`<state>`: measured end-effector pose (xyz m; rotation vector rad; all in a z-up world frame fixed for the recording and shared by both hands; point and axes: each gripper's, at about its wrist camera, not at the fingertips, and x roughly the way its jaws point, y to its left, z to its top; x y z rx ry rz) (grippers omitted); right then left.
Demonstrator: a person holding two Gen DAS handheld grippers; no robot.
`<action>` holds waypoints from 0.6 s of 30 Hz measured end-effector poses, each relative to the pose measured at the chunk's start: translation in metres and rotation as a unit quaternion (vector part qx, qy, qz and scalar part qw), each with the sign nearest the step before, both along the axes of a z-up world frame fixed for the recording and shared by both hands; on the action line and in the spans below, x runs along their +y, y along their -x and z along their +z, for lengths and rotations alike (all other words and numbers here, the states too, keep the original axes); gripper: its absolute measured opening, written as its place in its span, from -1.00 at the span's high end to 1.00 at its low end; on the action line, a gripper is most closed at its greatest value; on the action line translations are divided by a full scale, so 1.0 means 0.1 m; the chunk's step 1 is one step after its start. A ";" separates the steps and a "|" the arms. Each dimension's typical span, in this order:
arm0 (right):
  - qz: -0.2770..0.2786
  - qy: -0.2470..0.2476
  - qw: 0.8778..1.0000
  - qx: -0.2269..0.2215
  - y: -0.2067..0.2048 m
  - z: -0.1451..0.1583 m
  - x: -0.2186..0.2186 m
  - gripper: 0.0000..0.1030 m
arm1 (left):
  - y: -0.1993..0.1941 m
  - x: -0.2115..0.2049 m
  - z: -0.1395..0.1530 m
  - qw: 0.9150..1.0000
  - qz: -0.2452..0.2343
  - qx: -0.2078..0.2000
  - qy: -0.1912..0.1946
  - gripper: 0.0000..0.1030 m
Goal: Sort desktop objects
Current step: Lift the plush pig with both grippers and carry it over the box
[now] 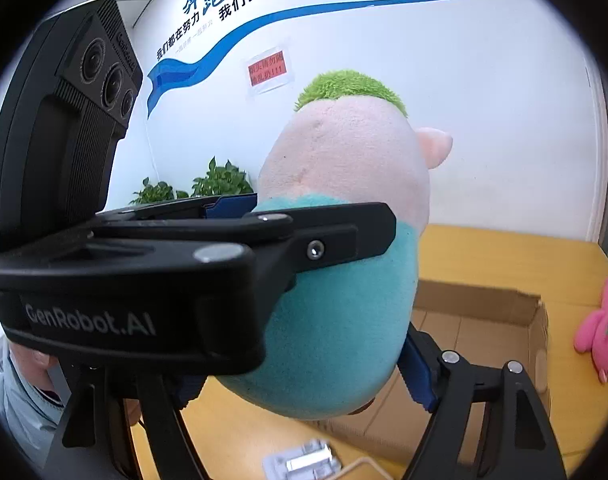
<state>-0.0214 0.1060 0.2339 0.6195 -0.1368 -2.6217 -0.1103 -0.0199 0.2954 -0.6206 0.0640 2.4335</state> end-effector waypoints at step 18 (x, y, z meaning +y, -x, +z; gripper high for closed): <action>-0.013 0.040 0.996 -0.076 1.92 -0.25 -0.51 -0.52 | 1.86 -0.30 -0.52 0.998 0.019 -0.064 0.009 -0.50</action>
